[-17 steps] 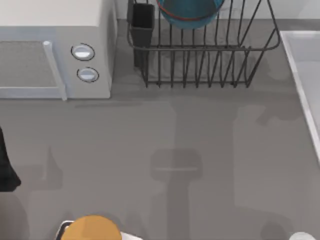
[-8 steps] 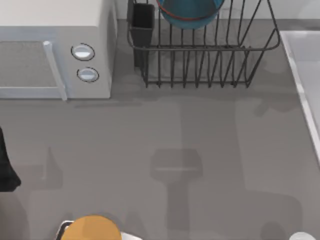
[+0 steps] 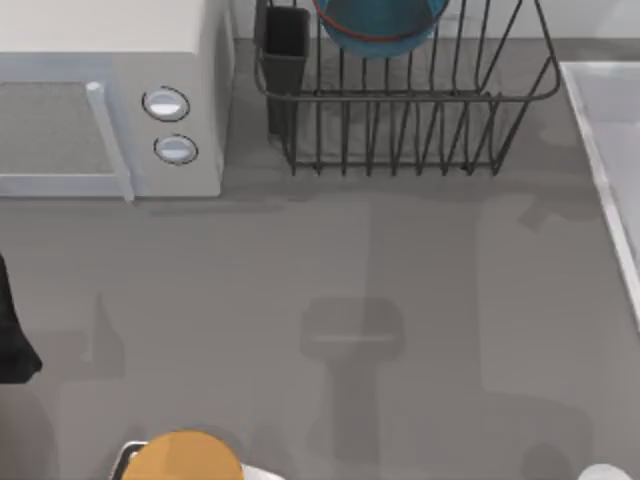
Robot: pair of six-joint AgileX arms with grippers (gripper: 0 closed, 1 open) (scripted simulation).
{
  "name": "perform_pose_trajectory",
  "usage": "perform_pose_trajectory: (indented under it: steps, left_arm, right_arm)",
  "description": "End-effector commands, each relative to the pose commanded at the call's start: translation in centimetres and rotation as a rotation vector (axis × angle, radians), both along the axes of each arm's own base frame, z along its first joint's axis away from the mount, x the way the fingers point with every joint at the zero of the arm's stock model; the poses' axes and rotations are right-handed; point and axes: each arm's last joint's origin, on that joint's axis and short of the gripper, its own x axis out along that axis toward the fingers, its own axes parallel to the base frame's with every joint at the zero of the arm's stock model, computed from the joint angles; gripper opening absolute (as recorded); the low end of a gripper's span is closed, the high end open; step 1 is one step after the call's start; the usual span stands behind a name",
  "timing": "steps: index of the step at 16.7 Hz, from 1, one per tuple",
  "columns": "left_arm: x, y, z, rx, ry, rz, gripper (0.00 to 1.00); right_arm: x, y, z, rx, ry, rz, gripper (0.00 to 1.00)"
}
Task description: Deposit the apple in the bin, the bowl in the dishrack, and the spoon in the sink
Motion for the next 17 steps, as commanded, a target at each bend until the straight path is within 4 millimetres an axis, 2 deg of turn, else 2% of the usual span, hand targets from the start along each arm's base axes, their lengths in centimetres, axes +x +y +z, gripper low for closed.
perform_pose_trajectory:
  steps: [4, 10, 17]
  left_arm:
    - [0.0, 0.0, 0.0, 0.000, 0.000, 0.000, 1.00]
    - [0.0, 0.0, 0.0, 0.000, 0.000, 0.000, 1.00]
    - [0.0, 0.0, 0.0, 0.000, 0.000, 0.000, 1.00]
  right_arm:
    - [-0.1, 0.1, -2.5, 0.003, 0.019, 0.004, 0.00]
    - [-0.1, 0.1, -2.8, 0.000, 0.004, 0.005, 0.00]
    - [-0.1, 0.1, -2.8, 0.000, 0.004, 0.005, 0.53]
